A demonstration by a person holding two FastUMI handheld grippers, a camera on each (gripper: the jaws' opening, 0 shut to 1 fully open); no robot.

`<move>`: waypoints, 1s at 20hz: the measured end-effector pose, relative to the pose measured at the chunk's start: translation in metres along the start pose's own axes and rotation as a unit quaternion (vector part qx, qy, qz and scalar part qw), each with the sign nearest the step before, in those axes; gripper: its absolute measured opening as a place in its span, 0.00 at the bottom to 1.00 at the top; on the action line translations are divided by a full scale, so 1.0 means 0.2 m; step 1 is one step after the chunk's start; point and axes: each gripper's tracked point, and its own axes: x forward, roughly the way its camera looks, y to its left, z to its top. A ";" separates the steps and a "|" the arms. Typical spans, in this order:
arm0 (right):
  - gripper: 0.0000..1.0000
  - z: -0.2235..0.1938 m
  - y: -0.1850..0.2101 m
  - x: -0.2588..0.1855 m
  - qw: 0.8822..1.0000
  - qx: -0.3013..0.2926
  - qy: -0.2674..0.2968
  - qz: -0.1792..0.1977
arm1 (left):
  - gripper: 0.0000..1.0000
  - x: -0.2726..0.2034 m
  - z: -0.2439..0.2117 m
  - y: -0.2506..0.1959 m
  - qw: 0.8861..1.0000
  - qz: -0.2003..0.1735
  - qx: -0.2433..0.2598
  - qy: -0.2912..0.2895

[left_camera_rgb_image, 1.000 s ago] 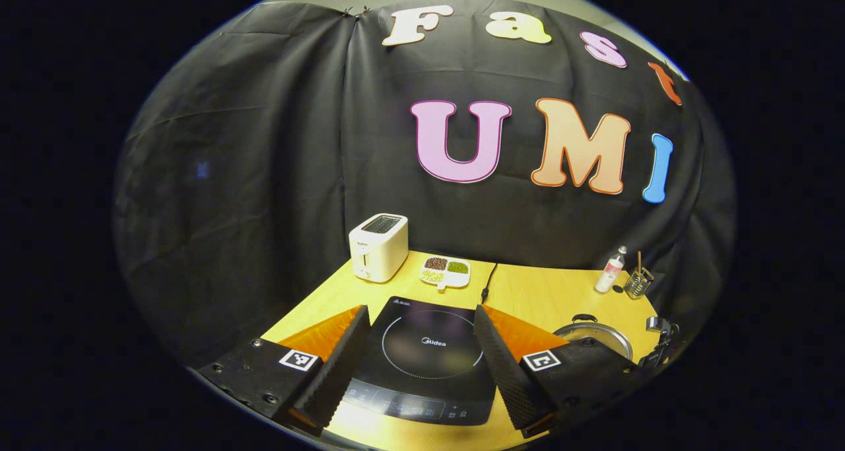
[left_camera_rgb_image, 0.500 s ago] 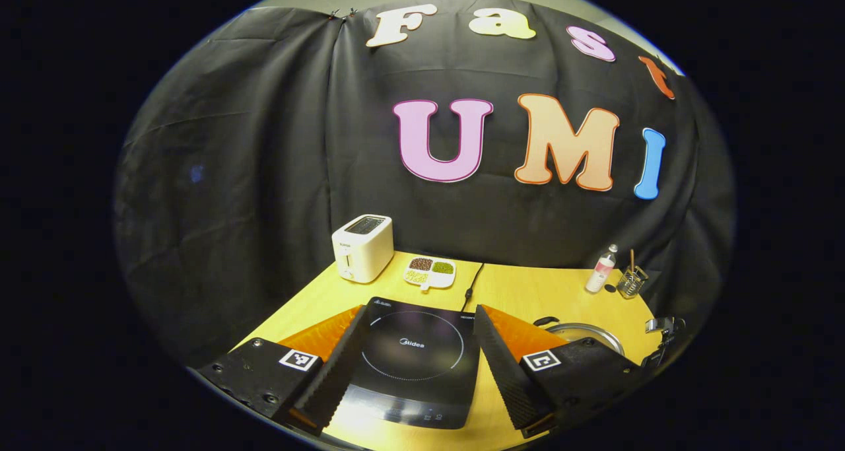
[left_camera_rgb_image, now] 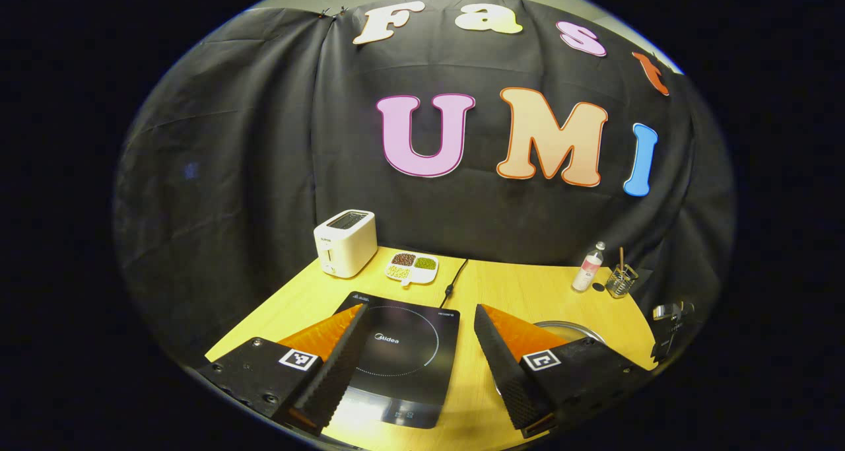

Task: First push the handle of the pot to place it horizontally, then grasp the pot with both hands and set it on the induction cooktop.

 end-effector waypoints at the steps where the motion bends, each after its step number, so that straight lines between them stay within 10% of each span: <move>1: 0.03 0.02 -0.02 0.00 1.000 0.000 -0.003 0.000 | 0.97 0.00 -0.01 -0.02 1.000 -0.001 -0.001 0.002; 20: 0.00 0.40 -0.19 0.14 0.997 -0.063 -0.032 0.019 | 0.97 -0.05 -0.16 -0.22 0.998 0.037 -0.034 0.025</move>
